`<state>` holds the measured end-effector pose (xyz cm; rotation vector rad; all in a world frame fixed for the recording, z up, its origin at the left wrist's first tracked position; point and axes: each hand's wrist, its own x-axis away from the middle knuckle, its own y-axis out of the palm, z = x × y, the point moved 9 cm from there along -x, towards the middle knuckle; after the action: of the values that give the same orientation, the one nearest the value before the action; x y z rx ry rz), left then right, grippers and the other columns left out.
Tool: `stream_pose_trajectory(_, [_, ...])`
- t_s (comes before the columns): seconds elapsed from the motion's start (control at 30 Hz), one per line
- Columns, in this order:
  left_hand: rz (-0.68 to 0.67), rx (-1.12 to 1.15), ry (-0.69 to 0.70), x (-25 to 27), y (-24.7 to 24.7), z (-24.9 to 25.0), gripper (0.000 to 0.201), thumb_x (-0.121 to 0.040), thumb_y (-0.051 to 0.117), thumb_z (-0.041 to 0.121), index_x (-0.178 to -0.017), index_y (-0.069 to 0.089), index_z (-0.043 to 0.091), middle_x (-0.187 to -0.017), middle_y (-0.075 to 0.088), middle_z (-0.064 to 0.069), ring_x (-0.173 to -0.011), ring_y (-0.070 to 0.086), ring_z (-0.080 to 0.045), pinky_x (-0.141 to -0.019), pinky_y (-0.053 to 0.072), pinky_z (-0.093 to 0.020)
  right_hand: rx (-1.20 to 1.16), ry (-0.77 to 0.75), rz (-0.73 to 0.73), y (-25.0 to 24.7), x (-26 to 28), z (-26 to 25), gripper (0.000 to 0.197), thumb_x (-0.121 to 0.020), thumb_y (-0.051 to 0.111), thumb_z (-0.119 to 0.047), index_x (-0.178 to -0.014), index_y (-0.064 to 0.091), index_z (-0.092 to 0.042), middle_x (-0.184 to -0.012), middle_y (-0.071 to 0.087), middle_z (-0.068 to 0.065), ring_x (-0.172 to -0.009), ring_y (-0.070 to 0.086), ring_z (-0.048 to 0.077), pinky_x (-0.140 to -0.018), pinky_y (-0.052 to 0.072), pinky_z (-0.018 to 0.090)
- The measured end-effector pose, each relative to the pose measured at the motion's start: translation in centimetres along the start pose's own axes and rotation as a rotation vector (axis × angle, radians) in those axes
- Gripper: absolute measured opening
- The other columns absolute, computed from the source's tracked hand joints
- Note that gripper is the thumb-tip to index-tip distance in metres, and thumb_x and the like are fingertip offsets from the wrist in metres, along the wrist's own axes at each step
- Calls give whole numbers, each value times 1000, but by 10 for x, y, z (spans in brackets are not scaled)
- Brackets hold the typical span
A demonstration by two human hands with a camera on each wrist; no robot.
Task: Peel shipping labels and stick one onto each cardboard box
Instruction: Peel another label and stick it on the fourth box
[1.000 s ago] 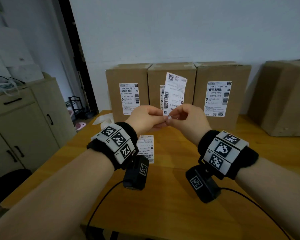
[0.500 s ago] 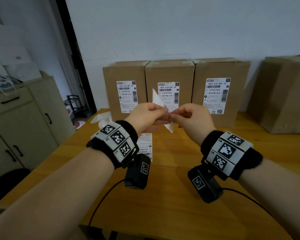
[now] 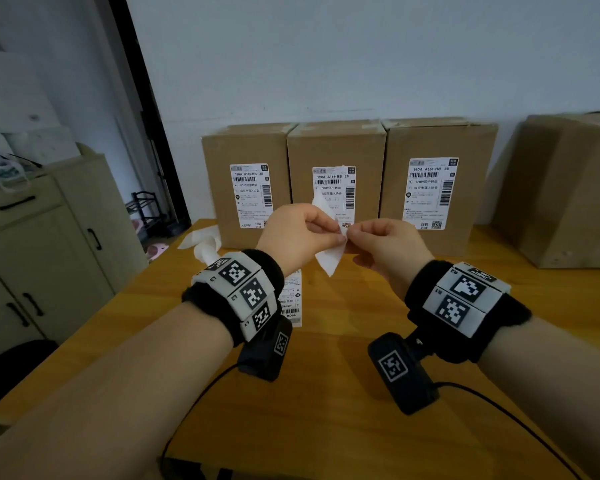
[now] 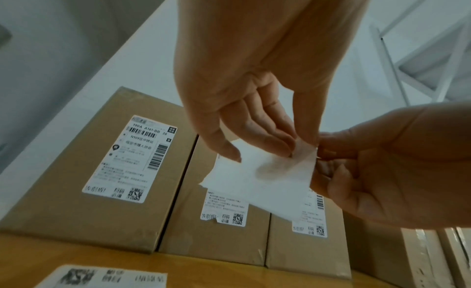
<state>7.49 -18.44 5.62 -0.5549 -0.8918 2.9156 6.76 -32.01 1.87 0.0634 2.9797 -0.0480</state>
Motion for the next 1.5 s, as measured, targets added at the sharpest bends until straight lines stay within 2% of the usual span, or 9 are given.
stream_pose_trajectory(0.1, [16,-75,34,2,-1,5,10,-75,77,28,-79,70,21,-81,69,9,-80,65,-4,-72,50,-14,-69,43,-7,-1,-1,4,12,-90,58,-8,-80,64,-9,-79,66,7,-73,62,15,-61,48,23])
stream_pose_trajectory(0.2, [28,-131,62,3,-1,11,12,-78,74,30,-84,73,19,-83,70,8,-83,66,-6,-78,53,-22,-143,78,-11,-1,-2,6,8,-89,59,-6,-83,64,-5,-80,65,10,-70,61,15,-59,48,23])
stream_pose_trajectory(0.43, [3,-206,140,4,3,24,13,-85,66,21,-93,75,15,-93,72,2,-89,66,-11,-88,53,-33,-200,94,-19,-1,-3,6,8,-90,56,-2,-84,62,-1,-81,63,13,-70,60,17,-58,51,21])
stream_pose_trajectory(0.67, [-27,-291,156,2,7,25,18,-91,58,19,-96,74,14,-95,72,2,-90,65,-11,-88,51,-30,-155,69,-9,0,0,2,18,-91,53,0,-76,61,-4,-73,61,11,-67,59,17,-66,50,25])
stream_pose_trajectory(0.9, [-32,-322,141,0,10,21,21,-93,54,21,-101,72,16,-101,71,3,-93,63,-10,-90,50,-30,-89,28,-4,-1,1,0,17,-91,53,-1,-77,62,-5,-74,64,9,-67,61,14,-62,52,22])
stream_pose_trajectory(1.13, [-45,-353,150,0,9,21,23,-95,52,23,-104,72,17,-102,70,4,-87,61,-7,-78,45,-19,23,-7,-16,-2,4,-5,6,-84,65,-5,-79,67,-6,-78,68,11,-72,64,19,-72,54,28])
stream_pose_trajectory(1.2, [-52,-348,151,1,10,21,23,-94,52,24,-104,72,17,-102,71,3,-87,61,-7,-77,45,-19,33,-11,0,-4,3,-5,7,-85,63,-3,-79,66,-6,-78,67,11,-73,64,21,-70,54,27])
stream_pose_trajectory(1.33, [-44,-338,161,2,11,22,20,-92,57,25,-104,71,19,-101,71,4,-92,63,-8,-85,49,-23,55,-8,-13,-3,1,-3,6,-86,61,-3,-89,66,0,-78,67,9,-72,64,16,-64,53,22])
stream_pose_trajectory(1.5, [-1,-377,228,5,6,28,16,-90,59,28,-99,72,23,-95,70,8,-86,62,-5,-82,52,-26,177,-70,-30,-1,2,-9,12,-89,59,-8,-80,64,-13,-78,66,2,-71,63,10,-57,50,15])
